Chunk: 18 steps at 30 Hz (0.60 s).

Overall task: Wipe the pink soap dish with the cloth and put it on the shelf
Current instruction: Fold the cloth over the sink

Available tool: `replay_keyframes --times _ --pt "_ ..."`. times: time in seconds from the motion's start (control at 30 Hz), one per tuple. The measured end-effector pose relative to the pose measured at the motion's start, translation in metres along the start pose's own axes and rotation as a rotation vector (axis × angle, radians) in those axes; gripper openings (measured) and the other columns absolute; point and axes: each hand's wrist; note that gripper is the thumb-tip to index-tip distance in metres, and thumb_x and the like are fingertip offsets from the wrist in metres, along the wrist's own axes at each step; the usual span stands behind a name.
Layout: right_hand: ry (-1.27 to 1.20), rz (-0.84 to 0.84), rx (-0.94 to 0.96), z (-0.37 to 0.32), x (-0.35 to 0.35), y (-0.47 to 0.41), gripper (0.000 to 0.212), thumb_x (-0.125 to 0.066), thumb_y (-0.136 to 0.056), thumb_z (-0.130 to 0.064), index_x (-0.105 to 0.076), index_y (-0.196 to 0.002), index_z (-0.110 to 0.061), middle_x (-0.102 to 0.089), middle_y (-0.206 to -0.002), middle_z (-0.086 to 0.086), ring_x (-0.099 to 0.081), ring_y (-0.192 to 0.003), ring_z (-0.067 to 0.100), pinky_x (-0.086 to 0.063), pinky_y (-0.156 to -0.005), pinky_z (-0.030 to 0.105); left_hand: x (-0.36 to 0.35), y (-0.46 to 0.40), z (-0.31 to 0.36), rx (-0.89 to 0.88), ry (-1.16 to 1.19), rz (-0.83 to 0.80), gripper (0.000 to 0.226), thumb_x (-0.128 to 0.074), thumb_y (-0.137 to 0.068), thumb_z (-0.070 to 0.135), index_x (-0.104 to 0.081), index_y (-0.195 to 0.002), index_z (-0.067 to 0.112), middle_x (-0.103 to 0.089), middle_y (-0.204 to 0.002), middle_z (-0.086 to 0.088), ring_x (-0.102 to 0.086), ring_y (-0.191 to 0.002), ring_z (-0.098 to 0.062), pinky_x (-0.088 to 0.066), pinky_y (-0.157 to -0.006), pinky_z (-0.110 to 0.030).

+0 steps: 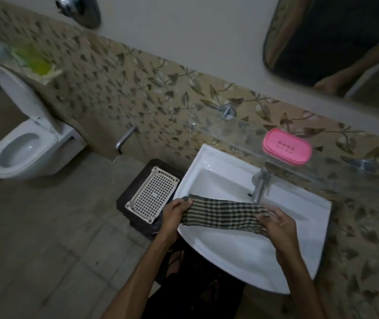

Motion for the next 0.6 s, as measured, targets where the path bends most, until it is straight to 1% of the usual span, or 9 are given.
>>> replay_keyframes --times 0.07,0.1,0.17,0.2,0.27,0.3,0.4,0.5,0.6 --pt "0.12 -0.035 0.079 -0.008 -0.038 -0.006 0.036 -0.067 -0.09 0.01 -0.074 -0.117 -0.013 -0.08 -0.087 0.007 -0.076 -0.08 0.028 -0.065 -0.072 0.041 0.028 -0.013 0.0 0.049 0.054 0.094 0.011 -0.08 -0.085 0.01 -0.08 -0.075 0.014 -0.076 -0.083 -0.009 -0.07 -0.078 -0.021 -0.056 -0.073 -0.034" --pt "0.192 -0.052 0.109 -0.013 -0.063 -0.012 0.038 -0.067 -0.091 0.009 -0.072 -0.12 -0.014 -0.078 -0.087 0.003 -0.076 -0.082 0.03 -0.064 -0.075 0.043 0.044 -0.022 0.0 0.077 0.074 0.143 0.014 -0.08 -0.084 0.01 -0.079 -0.071 0.015 -0.075 -0.08 -0.008 -0.07 -0.073 -0.02 -0.056 -0.068 -0.032" --pt "0.308 -0.104 0.14 -0.022 -0.11 -0.022 0.04 -0.066 -0.091 0.004 -0.069 -0.126 -0.017 -0.079 -0.095 0.002 -0.076 -0.086 0.026 -0.063 -0.078 0.039 0.073 -0.038 0.001 0.121 0.106 0.209 0.019 -0.079 -0.085 0.009 -0.073 -0.068 0.015 -0.072 -0.077 -0.009 -0.067 -0.069 -0.021 -0.055 -0.064 -0.032" --pt "0.376 -0.132 0.173 -0.026 -0.136 -0.03 0.041 -0.066 -0.091 0.001 -0.068 -0.128 -0.017 -0.079 -0.104 0.006 -0.075 -0.092 0.025 -0.063 -0.083 0.039 0.089 -0.049 0.0 0.138 0.123 0.24 0.019 -0.078 -0.086 0.007 -0.071 -0.069 0.013 -0.071 -0.078 -0.011 -0.066 -0.071 -0.023 -0.055 -0.065 -0.034" --pt "0.524 -0.182 0.258 -0.03 -0.186 -0.049 0.044 -0.066 -0.089 -0.001 -0.067 -0.131 -0.012 -0.075 -0.121 0.012 -0.072 -0.107 0.027 -0.059 -0.095 0.041 0.117 -0.07 -0.001 0.173 0.149 0.295 0.014 -0.075 -0.089 0.004 -0.07 -0.076 0.008 -0.072 -0.082 -0.012 -0.067 -0.072 -0.025 -0.057 -0.062 -0.032" --pt "0.572 -0.206 0.275 -0.03 -0.21 -0.059 0.045 -0.066 -0.088 -0.001 -0.067 -0.132 -0.011 -0.074 -0.122 0.013 -0.072 -0.108 0.029 -0.058 -0.097 0.04 0.131 -0.082 -0.003 0.188 0.153 0.322 0.009 -0.074 -0.089 0.003 -0.071 -0.081 0.005 -0.074 -0.086 -0.013 -0.068 -0.075 -0.026 -0.059 -0.064 -0.032" --pt "0.692 -0.277 0.285 -0.029 -0.281 -0.093 0.047 -0.066 -0.086 -0.004 -0.067 -0.133 -0.011 -0.076 -0.121 0.013 -0.071 -0.111 0.028 -0.053 -0.096 0.029 0.164 -0.122 -0.014 0.196 0.138 0.383 0.006 -0.072 -0.091 0.002 -0.072 -0.087 -0.002 -0.074 -0.096 -0.019 -0.069 -0.091 -0.032 -0.059 -0.086 -0.046" --pt "0.806 -0.334 0.267 -0.017 -0.342 -0.132 0.044 -0.063 -0.087 -0.007 -0.069 -0.13 -0.013 -0.075 -0.123 0.01 -0.067 -0.118 0.028 -0.05 -0.102 0.03 0.187 -0.161 -0.031 0.199 0.076 0.427 0.007 -0.073 -0.09 0.004 -0.074 -0.086 -0.002 -0.075 -0.089 -0.017 -0.072 -0.091 -0.036 -0.061 -0.087 -0.052" --pt "0.918 -0.369 0.296 0.008 -0.388 -0.167 0.04 -0.062 -0.085 -0.007 -0.072 -0.123 -0.014 -0.076 -0.118 0.014 -0.068 -0.115 0.033 -0.053 -0.101 0.038 0.201 -0.195 -0.056 0.23 -0.019 0.481 0.014 -0.074 -0.088 0.008 -0.074 -0.091 -0.006 -0.076 -0.092 -0.023 -0.074 -0.092 -0.042 -0.061 -0.086 -0.059"
Point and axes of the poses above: each hand's wrist, its own y-axis away from the middle knuckle, its own x-axis out of the back of the hand, z = x × y
